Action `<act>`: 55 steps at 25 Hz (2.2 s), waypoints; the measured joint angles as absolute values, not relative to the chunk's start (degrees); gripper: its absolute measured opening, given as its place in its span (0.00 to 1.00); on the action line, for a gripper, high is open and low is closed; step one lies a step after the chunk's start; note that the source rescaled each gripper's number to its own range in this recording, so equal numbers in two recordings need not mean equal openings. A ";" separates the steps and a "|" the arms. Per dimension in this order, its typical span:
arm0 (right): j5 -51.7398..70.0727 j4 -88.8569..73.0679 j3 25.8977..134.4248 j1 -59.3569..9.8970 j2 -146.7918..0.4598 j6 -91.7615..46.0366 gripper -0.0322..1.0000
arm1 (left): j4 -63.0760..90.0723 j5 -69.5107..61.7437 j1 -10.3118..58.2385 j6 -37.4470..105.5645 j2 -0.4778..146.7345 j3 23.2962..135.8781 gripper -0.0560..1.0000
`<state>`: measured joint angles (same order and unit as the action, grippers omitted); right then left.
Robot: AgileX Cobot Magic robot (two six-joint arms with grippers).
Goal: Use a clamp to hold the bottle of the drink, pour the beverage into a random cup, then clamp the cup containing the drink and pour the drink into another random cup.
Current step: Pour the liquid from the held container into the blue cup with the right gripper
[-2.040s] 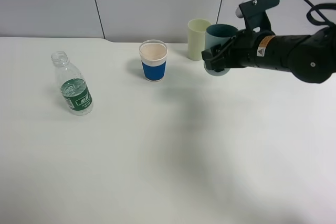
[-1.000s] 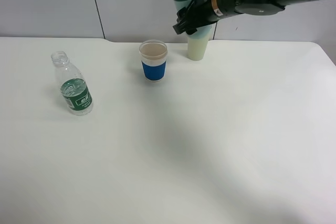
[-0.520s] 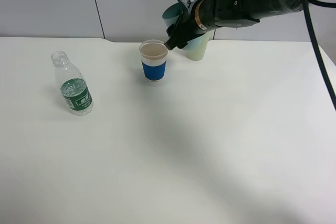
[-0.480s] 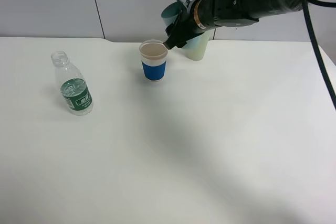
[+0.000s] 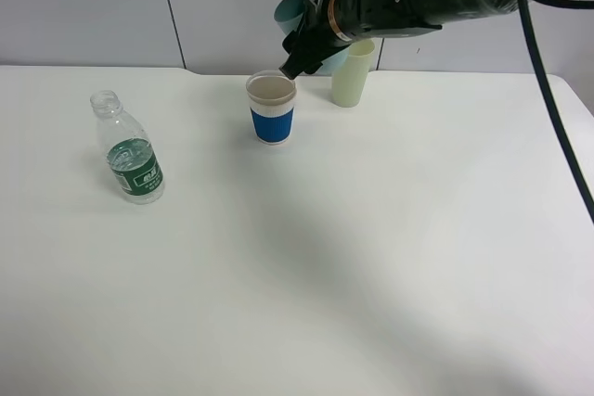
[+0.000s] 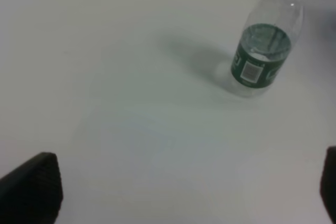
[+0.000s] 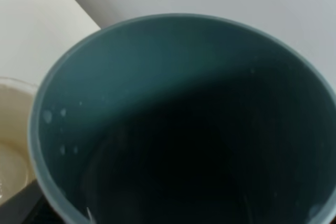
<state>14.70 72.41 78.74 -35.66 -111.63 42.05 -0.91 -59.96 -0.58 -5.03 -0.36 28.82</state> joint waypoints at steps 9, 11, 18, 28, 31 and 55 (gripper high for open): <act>15.12 73.92 78.74 -35.66 -111.63 33.02 0.03 | -0.91 -59.96 -0.58 -5.03 -0.36 28.82 1.00; 15.44 73.97 78.74 -35.66 -111.63 31.10 0.03 | -0.91 -59.96 -0.58 -5.03 -0.36 28.82 1.00; 16.08 74.44 78.74 -35.66 -111.63 25.24 0.03 | -0.91 -59.96 -0.58 -5.03 -0.36 28.82 1.00; 17.12 76.42 78.74 -35.66 -111.63 19.45 0.03 | -0.91 -59.96 -0.58 -5.03 -0.36 28.82 1.00; 17.96 77.81 78.74 -35.66 -111.63 18.69 0.03 | -0.91 -59.96 -0.58 -5.03 -0.36 28.82 1.00; 19.41 83.90 78.74 -35.66 -111.63 17.00 0.03 | -0.91 -60.02 -0.58 -5.03 -0.36 28.82 1.00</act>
<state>19.41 83.90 78.74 -35.66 -111.63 17.00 -0.91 -60.02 -0.58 -5.03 -0.36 28.82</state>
